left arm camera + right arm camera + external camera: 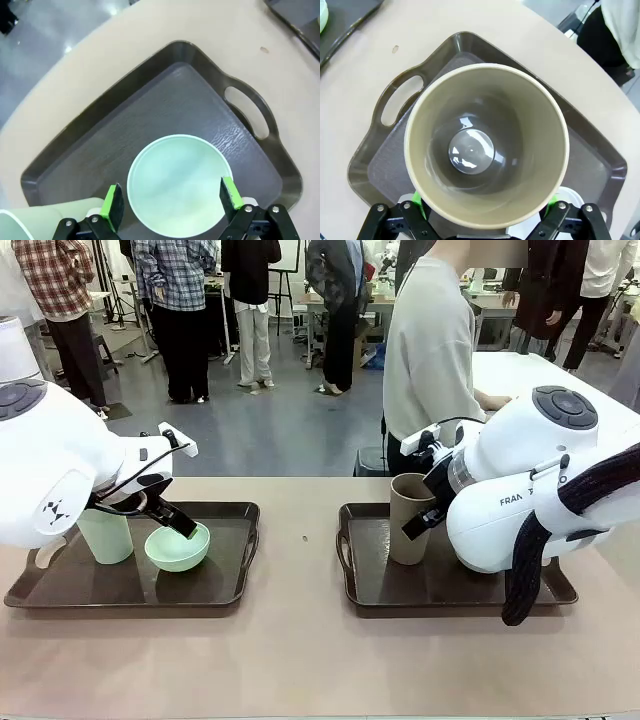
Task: Set up a tray with a mat and arrange the tableware.
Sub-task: Pick up the Picnic Bowl and Reusable plastic cup from the Handle tray in front of the human's position and hold them in the air.
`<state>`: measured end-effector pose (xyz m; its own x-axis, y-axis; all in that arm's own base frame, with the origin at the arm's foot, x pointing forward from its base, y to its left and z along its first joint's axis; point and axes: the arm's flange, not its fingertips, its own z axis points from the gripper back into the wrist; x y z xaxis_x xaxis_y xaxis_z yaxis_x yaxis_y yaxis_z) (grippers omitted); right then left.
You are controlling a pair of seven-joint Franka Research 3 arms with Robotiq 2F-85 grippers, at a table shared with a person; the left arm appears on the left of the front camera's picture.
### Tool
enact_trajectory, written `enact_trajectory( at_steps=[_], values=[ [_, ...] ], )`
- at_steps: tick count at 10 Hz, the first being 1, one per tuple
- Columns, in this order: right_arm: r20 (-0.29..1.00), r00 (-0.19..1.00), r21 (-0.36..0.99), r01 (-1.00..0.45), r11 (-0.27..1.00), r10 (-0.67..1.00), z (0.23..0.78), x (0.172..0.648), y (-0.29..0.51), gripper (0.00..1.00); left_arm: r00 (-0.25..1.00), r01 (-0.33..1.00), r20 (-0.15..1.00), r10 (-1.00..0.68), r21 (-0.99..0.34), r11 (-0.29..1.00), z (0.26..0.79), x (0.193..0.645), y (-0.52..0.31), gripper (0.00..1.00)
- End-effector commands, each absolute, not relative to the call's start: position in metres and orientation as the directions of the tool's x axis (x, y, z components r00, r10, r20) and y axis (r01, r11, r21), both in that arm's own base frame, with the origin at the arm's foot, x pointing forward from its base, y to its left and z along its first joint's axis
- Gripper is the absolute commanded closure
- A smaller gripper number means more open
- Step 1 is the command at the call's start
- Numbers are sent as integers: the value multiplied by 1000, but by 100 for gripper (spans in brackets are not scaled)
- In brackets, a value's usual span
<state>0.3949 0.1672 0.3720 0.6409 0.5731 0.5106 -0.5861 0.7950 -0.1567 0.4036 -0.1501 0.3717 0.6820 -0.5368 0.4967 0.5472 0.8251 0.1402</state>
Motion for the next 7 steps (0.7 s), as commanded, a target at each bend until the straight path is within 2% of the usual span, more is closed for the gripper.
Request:
enact_trajectory(
  at_steps=[1, 7],
  values=[
    [511, 641, -157, -586, 795, 573, 372, 395, 167, 0, 682, 547, 497, -537, 140, 825, 372, 403, -150, 0],
    [511, 641, -157, -586, 795, 573, 372, 395, 167, 0, 682, 547, 497, -537, 140, 825, 372, 403, -150, 0]
  ],
)
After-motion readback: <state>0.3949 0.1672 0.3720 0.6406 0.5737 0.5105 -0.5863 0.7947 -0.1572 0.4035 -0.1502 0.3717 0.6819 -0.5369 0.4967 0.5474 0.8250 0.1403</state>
